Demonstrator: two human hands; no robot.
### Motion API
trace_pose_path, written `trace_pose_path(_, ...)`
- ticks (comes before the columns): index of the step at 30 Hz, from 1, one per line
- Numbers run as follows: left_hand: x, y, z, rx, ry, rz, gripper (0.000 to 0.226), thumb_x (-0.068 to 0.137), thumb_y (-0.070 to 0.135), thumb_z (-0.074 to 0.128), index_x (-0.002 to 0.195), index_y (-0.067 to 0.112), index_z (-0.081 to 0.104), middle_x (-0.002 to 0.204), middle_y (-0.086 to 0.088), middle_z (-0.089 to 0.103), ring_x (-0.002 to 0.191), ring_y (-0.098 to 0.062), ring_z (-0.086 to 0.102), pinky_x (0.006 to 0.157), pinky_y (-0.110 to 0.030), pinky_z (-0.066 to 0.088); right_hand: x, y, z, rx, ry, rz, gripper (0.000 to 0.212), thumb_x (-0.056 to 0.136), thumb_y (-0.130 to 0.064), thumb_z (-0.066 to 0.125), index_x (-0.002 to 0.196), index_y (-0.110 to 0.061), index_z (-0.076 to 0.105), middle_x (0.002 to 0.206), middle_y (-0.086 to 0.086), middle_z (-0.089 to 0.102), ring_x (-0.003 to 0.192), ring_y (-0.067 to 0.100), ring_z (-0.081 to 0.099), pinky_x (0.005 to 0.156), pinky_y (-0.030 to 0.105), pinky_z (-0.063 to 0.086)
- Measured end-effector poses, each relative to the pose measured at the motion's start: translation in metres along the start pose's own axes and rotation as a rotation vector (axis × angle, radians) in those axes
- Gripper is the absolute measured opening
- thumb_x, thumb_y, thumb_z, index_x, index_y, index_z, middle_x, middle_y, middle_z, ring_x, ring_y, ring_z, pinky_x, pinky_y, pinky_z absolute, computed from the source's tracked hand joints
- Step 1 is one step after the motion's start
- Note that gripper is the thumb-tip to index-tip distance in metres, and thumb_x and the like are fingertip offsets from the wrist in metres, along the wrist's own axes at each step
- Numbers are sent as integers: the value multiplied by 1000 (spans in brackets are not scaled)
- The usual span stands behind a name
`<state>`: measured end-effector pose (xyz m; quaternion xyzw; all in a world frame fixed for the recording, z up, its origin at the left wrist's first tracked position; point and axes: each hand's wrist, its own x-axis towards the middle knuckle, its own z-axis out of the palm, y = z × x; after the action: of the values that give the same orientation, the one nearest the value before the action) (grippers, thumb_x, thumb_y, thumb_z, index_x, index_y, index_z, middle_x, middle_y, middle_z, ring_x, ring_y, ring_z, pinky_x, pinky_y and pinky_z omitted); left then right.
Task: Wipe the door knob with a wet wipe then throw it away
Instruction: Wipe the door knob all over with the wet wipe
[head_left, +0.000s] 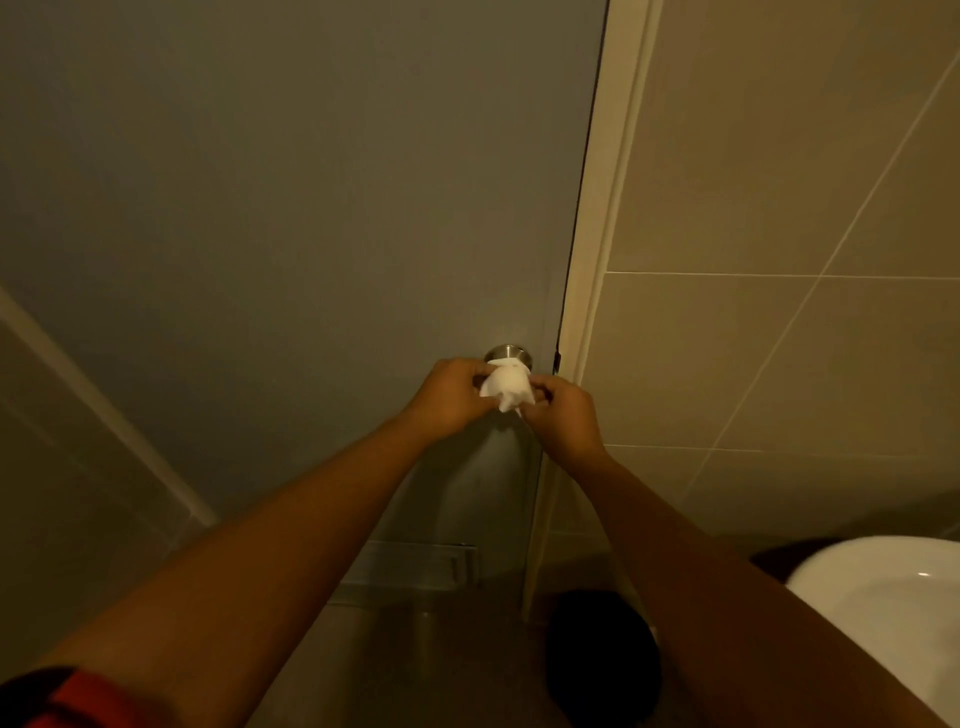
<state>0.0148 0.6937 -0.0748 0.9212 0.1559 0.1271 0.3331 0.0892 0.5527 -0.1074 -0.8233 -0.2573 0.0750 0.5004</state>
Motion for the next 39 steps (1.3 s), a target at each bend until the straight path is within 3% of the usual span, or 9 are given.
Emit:
trace_pose_path(3, -3, -1, 5, -7, 22, -108, 26, 80, 16, 74, 102, 2, 74, 93, -18, 76, 78, -23, 69, 64, -18, 48, 6, -1, -7, -88, -5, -51, 32, 88, -8, 63, 120, -5, 66, 111, 14, 70, 95, 24, 64, 84, 25, 45)
trace_pose_path(6, -6, -1, 9, -41, 19, -174, 11, 82, 11, 71, 84, 1, 74, 78, -21, 76, 70, -29, 74, 67, -31, 61, 6, 0, -11, -173, -25, -91, 24, 90, -13, 62, 111, -7, 72, 103, 14, 71, 81, 17, 59, 73, 18, 42)
trace_pose_path(17, -40, -9, 17, 93, -77, -178, 16, 84, 21, 69, 85, 8, 78, 82, -13, 75, 69, -18, 63, 70, -32, 53, -21, 12, -21, -342, -184, -25, 16, 90, -14, 61, 95, -10, 76, 87, 8, 70, 74, 17, 61, 70, 28, 49)
trace_pose_path(20, -51, -7, 17, 61, -70, -187, 18, 85, 23, 70, 87, 6, 75, 78, -9, 67, 72, -17, 60, 62, -23, 46, -34, 14, -23, -273, -125, 17, 12, 89, -16, 64, 92, -10, 74, 84, 5, 66, 76, 18, 61, 74, 31, 54)
trace_pose_path(26, -59, -1, 0, -31, -29, -188, 29, 84, 30, 71, 67, 7, 67, 66, -10, 58, 59, -16, 51, 52, -19, 37, -51, -5, -31, -121, 28, 83, 8, 87, -20, 68, 86, -12, 67, 76, 0, 61, 67, 10, 54, 59, 19, 43)
trace_pose_path(29, -62, 5, -8, -111, -3, -213, 32, 82, 28, 73, 56, 12, 61, 66, -12, 62, 61, -20, 58, 59, -25, 45, -61, -16, -28, -55, 85, 126, 13, 86, -19, 69, 86, -6, 68, 78, 4, 62, 69, 13, 56, 62, 21, 46)
trace_pose_path(33, -78, 7, -12, -331, -40, -288, 15, 83, 14, 73, 74, 12, 60, 79, -17, 70, 72, -27, 71, 74, -38, 60, -78, -23, -24, 25, 117, 188, 7, 86, -16, 69, 88, -9, 67, 85, 10, 68, 78, 25, 68, 72, 36, 61)
trace_pose_path(36, -86, 5, -12, -457, -80, -295, 16, 85, 8, 70, 98, 6, 62, 75, -16, 67, 57, -21, 63, 54, -30, 56, -87, -27, -22, 57, 135, 205, 12, 88, -14, 65, 98, -8, 69, 88, 12, 69, 69, 21, 66, 63, 34, 61)
trace_pose_path(39, -87, 3, -11, -491, -78, -308, 10, 87, 13, 68, 83, 4, 66, 63, -13, 60, 47, -17, 54, 43, -23, 49, -88, -30, -21, 28, 135, 191, 14, 90, -14, 62, 98, -8, 72, 85, 11, 69, 67, 20, 64, 65, 38, 61)
